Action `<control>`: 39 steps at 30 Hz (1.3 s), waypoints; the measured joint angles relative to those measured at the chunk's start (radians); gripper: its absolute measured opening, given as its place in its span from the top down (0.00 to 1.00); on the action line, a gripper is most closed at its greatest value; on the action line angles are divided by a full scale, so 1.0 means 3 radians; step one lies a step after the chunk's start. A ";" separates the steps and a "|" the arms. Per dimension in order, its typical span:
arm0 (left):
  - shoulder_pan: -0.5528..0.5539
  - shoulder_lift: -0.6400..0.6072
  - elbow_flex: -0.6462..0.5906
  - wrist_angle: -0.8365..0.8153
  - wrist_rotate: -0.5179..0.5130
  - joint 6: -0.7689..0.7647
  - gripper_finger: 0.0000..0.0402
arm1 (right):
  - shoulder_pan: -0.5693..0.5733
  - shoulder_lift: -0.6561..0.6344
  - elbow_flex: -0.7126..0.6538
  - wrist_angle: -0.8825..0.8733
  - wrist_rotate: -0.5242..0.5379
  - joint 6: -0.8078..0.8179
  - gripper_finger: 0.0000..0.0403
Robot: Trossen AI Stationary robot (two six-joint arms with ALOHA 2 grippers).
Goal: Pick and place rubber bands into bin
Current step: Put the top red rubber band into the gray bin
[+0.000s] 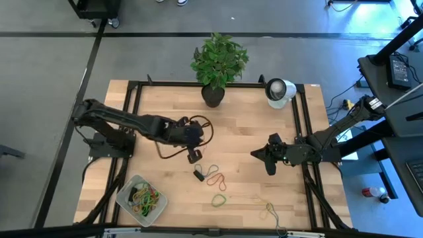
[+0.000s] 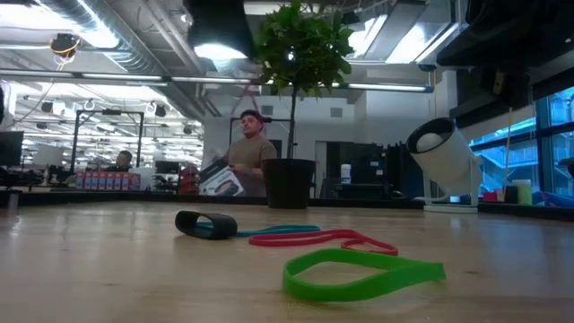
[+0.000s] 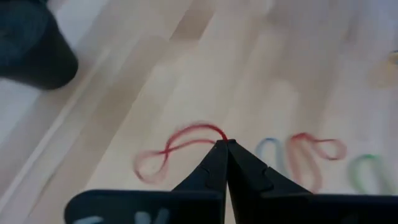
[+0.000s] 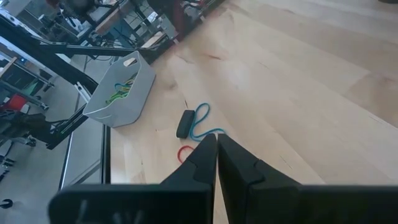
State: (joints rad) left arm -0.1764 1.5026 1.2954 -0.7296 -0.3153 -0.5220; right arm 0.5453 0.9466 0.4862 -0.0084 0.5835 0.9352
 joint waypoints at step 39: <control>-0.2884 0.0326 -0.0125 -0.1446 0.1339 -0.5409 0.97 | 0.0001 0.0000 0.0000 -0.0052 -0.0123 -0.0334 0.95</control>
State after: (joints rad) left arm -1.0417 1.6004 1.2579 -1.1634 0.0864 -2.1448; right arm 0.5457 0.9466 0.4862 -0.0240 0.5465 0.8350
